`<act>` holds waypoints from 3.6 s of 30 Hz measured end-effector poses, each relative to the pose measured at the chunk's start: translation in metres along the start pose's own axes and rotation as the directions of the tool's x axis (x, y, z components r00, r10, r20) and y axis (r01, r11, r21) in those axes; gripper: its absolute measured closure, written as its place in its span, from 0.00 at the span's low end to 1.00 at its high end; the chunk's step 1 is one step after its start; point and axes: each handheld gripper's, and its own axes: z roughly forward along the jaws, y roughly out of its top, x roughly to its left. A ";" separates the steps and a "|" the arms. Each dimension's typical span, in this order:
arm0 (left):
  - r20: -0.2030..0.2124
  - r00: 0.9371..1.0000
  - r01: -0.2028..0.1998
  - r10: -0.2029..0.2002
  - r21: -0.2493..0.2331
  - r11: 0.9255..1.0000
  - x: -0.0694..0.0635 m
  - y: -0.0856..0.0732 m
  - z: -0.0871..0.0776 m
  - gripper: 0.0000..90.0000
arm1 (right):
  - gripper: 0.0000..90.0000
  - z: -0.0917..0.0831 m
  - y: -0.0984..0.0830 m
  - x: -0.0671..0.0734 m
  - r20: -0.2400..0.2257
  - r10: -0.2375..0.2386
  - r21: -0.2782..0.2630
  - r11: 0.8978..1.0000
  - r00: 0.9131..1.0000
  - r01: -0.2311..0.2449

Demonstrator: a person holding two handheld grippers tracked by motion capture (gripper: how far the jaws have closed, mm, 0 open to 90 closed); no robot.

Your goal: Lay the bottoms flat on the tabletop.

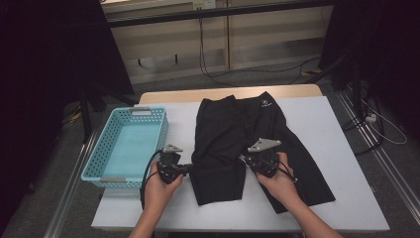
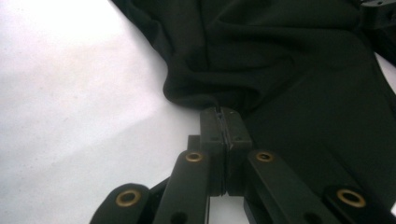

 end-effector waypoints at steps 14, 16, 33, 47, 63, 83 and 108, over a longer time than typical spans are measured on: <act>-0.027 0.999 -0.021 0.020 -0.016 1.000 0.000 0.001 0.000 0.99 | 0.98 0.019 -0.001 0.035 -0.134 -0.033 0.020 0.999 0.990 0.036; -0.022 1.000 -0.018 0.018 -0.019 1.000 0.001 0.001 0.000 0.99 | 1.00 0.020 0.000 0.033 -0.144 -0.030 0.028 0.999 0.989 0.034; -0.079 0.997 -0.017 0.015 -0.027 0.999 0.002 0.002 -0.004 0.99 | 0.83 -0.002 -0.005 0.022 -0.146 -0.066 0.002 0.998 0.987 0.067; -0.054 0.998 -0.014 0.013 -0.030 0.999 0.000 0.002 -0.003 0.99 | 1.00 0.007 0.009 0.035 -0.229 -0.076 -0.043 0.997 0.970 0.068; -0.030 1.000 -0.005 0.004 -0.031 0.999 0.001 0.001 -0.001 0.99 | 0.72 0.013 0.018 0.052 -0.215 -0.130 -0.108 0.988 0.968 0.109; -0.025 1.000 0.002 -0.002 -0.020 1.000 0.002 0.001 0.000 0.99 | 0.76 0.004 -0.009 0.070 -0.355 -0.183 -0.017 0.982 0.917 0.189; -0.034 0.999 0.023 -0.023 0.016 1.000 0.004 -0.001 -0.001 0.99 | 0.98 -0.040 -0.034 0.039 -0.278 -0.093 0.008 0.995 0.956 0.099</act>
